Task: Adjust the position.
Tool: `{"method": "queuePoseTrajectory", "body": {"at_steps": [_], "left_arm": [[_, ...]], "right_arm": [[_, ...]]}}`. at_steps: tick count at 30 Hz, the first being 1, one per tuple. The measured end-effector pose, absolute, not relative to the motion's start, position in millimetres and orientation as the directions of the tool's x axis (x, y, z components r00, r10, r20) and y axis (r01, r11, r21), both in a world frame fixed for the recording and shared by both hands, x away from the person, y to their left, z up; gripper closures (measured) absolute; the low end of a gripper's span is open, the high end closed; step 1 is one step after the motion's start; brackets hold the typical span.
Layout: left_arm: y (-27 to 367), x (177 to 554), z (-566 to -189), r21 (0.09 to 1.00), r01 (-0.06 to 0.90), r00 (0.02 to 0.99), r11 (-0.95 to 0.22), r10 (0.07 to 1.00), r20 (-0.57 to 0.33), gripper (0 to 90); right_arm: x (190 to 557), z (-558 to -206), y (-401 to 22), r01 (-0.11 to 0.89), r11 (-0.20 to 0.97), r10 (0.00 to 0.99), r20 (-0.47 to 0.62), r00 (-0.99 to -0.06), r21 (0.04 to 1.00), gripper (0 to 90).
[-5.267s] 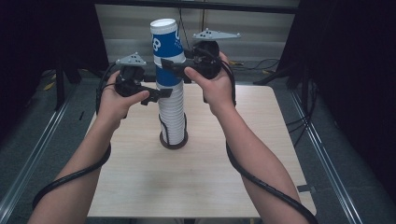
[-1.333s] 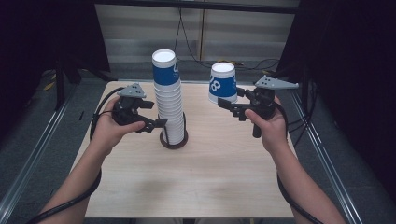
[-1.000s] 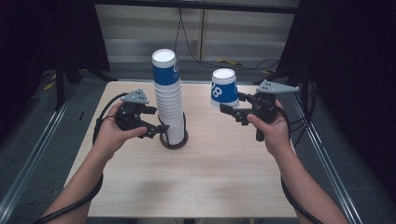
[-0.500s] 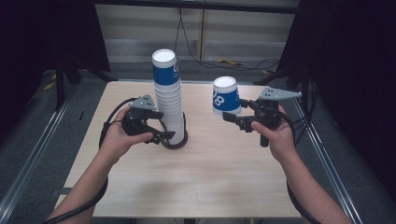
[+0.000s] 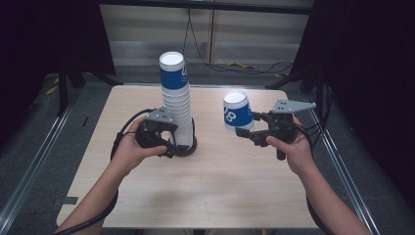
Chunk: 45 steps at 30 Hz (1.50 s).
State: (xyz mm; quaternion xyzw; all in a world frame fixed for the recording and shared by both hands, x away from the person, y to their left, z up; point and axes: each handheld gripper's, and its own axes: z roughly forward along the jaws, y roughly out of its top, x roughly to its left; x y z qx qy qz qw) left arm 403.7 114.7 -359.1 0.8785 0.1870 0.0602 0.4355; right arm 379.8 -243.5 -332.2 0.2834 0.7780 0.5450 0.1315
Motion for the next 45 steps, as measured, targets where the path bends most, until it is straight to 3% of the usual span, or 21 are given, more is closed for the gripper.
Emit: {"method": "queuePoseTrajectory", "body": {"at_steps": [13, 45], "left_arm": [[105.0, 401.5, -364.8, 0.759, 0.256, 0.937, -0.598, 0.348, -0.041, 16.6], [92.1, 398.5, -375.7, 0.768, 0.245, 0.948, -0.592, 0.311, -0.063, 16.6]], "right_arm": [[373.9, -344.5, -244.8, 0.309, 0.303, 0.564, 0.092, -0.821, 0.901, 23.0], [361.8, -367.7, -238.9, 0.302, 0.515, 0.485, 0.017, -0.874, 0.802, 22.9]]}}
